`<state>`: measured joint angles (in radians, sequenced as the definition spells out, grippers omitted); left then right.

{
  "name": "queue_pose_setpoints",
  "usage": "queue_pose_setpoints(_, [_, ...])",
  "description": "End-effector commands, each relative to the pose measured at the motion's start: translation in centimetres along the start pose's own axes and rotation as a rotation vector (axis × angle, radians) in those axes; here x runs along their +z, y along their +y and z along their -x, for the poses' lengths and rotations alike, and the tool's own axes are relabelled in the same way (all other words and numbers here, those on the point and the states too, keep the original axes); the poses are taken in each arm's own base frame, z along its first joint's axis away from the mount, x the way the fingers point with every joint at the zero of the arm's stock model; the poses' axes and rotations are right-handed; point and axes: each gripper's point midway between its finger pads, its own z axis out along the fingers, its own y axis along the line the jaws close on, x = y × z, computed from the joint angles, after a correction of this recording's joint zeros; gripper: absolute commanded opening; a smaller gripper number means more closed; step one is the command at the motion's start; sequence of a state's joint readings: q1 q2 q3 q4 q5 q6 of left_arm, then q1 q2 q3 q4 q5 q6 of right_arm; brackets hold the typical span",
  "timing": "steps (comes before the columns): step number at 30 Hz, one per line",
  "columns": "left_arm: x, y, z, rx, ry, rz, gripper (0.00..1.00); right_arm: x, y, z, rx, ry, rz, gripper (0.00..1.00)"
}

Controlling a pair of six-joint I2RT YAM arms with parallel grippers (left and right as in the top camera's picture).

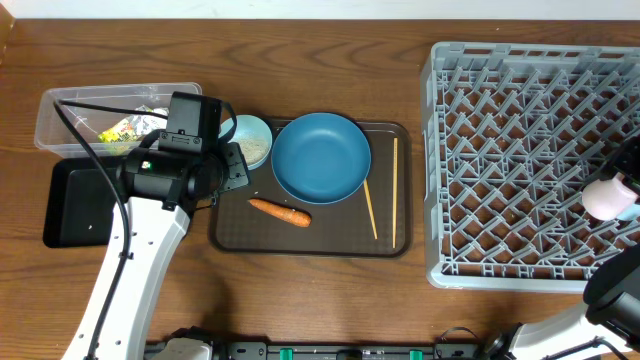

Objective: Sort waste into correct bins and load items into the dishwasher rack
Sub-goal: 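Carry the pink cup right over the rack with right gripper, then lower the pink cup upside down into the rack with right gripper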

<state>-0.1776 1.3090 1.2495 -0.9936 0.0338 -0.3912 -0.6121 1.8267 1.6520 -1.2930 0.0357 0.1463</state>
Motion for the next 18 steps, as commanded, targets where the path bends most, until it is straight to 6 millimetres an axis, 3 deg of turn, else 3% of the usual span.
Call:
queue_pose_setpoints(1, [-0.2, 0.5, 0.1, 0.01, -0.007, 0.021, 0.5, 1.1, -0.4, 0.0, 0.026, 0.032, -0.006, 0.17])
queue_pose_setpoints(12, [-0.1, 0.5, 0.0, 0.011, -0.003, 0.023, 0.5, -1.4, -0.3, 1.4, 0.031, -0.022, 0.004, 0.16])
queue_pose_setpoints(18, [-0.1, 0.5, 0.0, 0.011, -0.003, 0.023, 0.5, -1.4, -0.7, 1.3, 0.032, -0.02, -0.02, 0.16])
